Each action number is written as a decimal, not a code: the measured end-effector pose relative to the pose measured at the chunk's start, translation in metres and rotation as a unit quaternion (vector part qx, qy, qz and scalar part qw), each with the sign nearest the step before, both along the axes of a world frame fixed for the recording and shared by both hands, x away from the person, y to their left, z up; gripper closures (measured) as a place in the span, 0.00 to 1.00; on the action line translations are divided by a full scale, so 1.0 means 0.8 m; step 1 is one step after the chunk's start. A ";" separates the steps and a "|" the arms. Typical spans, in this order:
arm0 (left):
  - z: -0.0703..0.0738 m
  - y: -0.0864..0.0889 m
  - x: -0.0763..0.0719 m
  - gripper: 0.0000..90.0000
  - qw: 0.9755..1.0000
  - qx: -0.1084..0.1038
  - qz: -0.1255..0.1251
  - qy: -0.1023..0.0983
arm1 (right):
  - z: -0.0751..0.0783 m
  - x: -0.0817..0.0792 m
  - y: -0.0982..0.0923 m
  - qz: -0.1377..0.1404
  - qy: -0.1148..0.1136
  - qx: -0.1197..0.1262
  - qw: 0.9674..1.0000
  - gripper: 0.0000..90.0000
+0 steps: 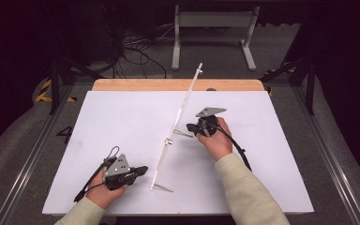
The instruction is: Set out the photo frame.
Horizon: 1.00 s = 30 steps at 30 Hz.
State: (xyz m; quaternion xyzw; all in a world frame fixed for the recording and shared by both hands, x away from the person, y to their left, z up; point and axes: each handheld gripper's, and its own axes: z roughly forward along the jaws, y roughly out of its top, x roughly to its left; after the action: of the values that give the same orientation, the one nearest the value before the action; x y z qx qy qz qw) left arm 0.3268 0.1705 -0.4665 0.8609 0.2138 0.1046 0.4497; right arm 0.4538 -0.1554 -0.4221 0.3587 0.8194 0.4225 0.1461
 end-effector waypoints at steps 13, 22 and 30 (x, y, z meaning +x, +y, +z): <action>0.000 -0.029 -0.011 1.00 0.996 0.010 -0.072 0.054 | 0.002 -0.112 -0.089 0.008 -0.002 0.034 0.999 0.94; -0.002 -0.066 -0.016 1.00 0.990 0.022 -0.125 0.059 | -0.005 -0.175 -0.127 0.004 0.000 0.037 0.999 0.90; -0.001 -0.133 -0.022 1.00 0.981 0.047 -0.177 0.055 | -0.003 -0.218 -0.150 -0.007 -0.007 0.051 0.999 0.86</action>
State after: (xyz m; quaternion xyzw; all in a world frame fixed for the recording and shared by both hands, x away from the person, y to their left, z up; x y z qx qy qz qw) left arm 0.3090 0.0638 -0.4675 0.9097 0.0770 -0.0145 0.4079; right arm 0.2797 -0.2755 -0.4247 0.3681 0.7935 0.4650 0.1364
